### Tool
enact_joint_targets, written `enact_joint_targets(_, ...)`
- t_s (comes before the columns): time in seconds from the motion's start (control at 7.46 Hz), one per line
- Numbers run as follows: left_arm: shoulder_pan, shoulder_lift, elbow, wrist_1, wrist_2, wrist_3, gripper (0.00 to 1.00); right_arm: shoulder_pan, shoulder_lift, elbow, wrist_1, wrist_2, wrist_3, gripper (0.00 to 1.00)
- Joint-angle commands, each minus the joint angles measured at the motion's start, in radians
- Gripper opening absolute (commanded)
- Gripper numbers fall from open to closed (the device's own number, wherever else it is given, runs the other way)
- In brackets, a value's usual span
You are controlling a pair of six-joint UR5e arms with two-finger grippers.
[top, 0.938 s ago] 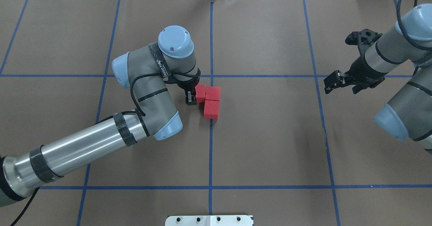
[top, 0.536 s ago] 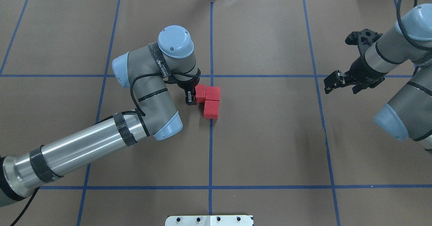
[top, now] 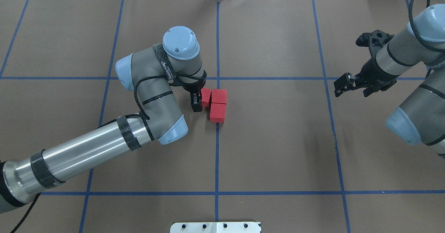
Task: Form red blocks into L shape at center
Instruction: 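Hold the cube against the column and adjust its position with the left gripper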
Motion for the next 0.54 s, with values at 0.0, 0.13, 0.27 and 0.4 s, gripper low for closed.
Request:
enact_joint_targets(0.0,0.0,0.0,0.0,0.0,0.0,0.0,1.0,0.0,0.0,0.0,0.0,0.0,0.0,1.0)
enact_joint_targets(0.13,0.0,0.0,0.0,0.0,0.0,0.0,1.0,0.0,0.0,0.0,0.0,0.0,0.0,1.0)
enact_joint_targets(0.27,0.0,0.0,0.0,0.0,0.0,0.0,1.0,0.0,0.0,0.0,0.0,0.0,0.0,1.0)
enact_joint_targets(0.4,0.0,0.0,-0.006,0.001,-0.003,0.0,1.0,0.0,0.0,0.0,0.0,0.0,0.0,1.0)
